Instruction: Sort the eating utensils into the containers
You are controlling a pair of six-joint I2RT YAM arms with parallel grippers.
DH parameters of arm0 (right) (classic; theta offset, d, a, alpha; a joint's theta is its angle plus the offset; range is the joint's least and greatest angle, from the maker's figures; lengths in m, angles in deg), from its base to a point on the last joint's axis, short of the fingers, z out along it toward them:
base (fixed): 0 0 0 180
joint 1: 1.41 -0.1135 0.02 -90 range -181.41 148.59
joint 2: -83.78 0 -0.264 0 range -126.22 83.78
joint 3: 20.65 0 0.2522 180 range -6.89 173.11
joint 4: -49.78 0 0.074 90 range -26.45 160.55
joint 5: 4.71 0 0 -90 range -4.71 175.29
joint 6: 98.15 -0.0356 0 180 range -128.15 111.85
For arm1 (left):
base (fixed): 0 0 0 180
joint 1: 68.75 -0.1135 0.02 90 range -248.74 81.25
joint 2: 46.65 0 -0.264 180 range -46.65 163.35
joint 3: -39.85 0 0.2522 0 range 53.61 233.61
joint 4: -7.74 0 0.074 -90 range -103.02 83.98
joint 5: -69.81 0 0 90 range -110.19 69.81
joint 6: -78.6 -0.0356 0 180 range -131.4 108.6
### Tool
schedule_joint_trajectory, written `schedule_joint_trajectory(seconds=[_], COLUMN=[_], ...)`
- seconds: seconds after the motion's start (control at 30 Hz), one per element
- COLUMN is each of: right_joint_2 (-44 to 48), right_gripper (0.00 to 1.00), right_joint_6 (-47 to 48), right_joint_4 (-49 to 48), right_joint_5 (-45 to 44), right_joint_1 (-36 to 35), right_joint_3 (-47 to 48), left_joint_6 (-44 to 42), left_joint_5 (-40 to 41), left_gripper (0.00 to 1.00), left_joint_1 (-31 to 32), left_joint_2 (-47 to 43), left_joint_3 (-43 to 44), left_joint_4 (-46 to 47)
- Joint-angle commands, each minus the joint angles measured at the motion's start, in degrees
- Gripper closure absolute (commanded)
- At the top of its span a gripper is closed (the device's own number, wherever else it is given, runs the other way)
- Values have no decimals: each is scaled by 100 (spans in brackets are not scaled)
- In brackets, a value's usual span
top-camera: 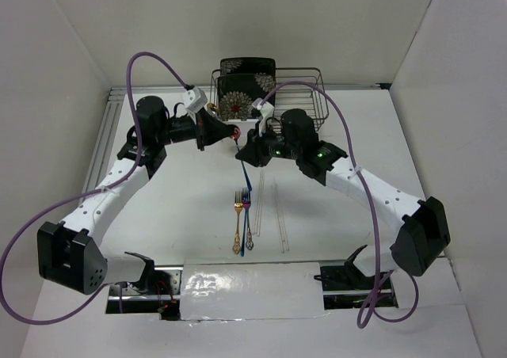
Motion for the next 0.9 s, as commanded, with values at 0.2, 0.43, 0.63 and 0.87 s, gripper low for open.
schedule_joint_trajectory(seconds=[0.2,0.43,0.63,0.87], right_joint_2=[-4,-494,-1101,-2262], right_gripper=[100,100,100,100], right_joint_6=[188,715,795,954], right_joint_4=[-508,-1033,-2168,-2433], right_joint_5=[-413,-845,-503,69], right_joint_1=[31,294,558,682], right_joint_3=[236,657,1035,2081], left_joint_6=[1,351,1354,1908], left_joint_5=[-386,1596,2681,2894], left_gripper=[80,0,0,0], left_joint_1=[21,-110,-708,-1472], left_joint_2=[-133,-449,-721,-1468], left_joint_3=[74,670,1006,312], left_joint_4=[187,-777,-1834,-2055])
